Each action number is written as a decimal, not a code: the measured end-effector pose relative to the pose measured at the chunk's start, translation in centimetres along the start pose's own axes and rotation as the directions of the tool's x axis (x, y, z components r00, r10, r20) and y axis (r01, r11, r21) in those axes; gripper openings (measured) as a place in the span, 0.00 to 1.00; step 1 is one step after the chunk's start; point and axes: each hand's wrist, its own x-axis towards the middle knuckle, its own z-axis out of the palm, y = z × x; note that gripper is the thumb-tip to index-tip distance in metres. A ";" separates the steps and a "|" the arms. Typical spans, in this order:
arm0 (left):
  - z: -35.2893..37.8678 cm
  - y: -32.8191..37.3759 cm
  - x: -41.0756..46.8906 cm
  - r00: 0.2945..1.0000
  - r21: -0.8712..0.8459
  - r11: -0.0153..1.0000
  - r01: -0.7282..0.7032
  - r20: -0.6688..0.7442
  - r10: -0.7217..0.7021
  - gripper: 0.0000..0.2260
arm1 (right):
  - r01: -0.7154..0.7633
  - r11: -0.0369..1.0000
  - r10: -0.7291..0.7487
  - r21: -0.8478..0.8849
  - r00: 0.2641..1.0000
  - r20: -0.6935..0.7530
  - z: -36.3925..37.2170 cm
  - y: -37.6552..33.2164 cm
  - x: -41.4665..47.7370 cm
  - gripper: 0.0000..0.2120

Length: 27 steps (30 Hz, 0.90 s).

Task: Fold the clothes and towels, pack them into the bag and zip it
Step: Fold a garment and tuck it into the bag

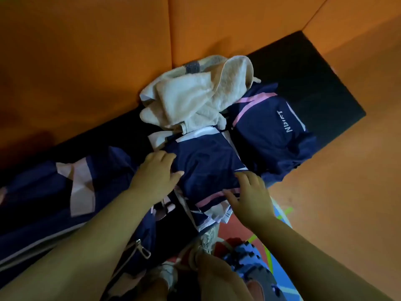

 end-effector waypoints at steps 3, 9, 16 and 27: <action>1.5 -0.6 2.9 0.996 0.086 0.994 -0.064 -0.053 0.069 0.27 | 0.052 0.999 -0.050 0.009 0.989 -0.140 2.3 -0.7 1.1 0.30; 3.6 -2.2 6.7 0.999 0.133 0.990 0.039 -0.016 -0.037 0.30 | 0.076 0.996 -0.068 0.050 0.985 -0.157 6.5 -0.6 2.2 0.38; 4.8 -1.6 6.4 0.997 0.235 0.969 0.069 -0.045 -0.060 0.32 | 0.171 0.985 -0.155 0.039 0.953 -0.262 8.5 1.6 2.7 0.39; 9.4 0.7 -1.7 0.989 0.338 0.934 0.113 -0.125 -0.074 0.30 | 0.172 0.985 -0.168 -0.007 0.952 -0.257 8.1 5.1 -1.8 0.29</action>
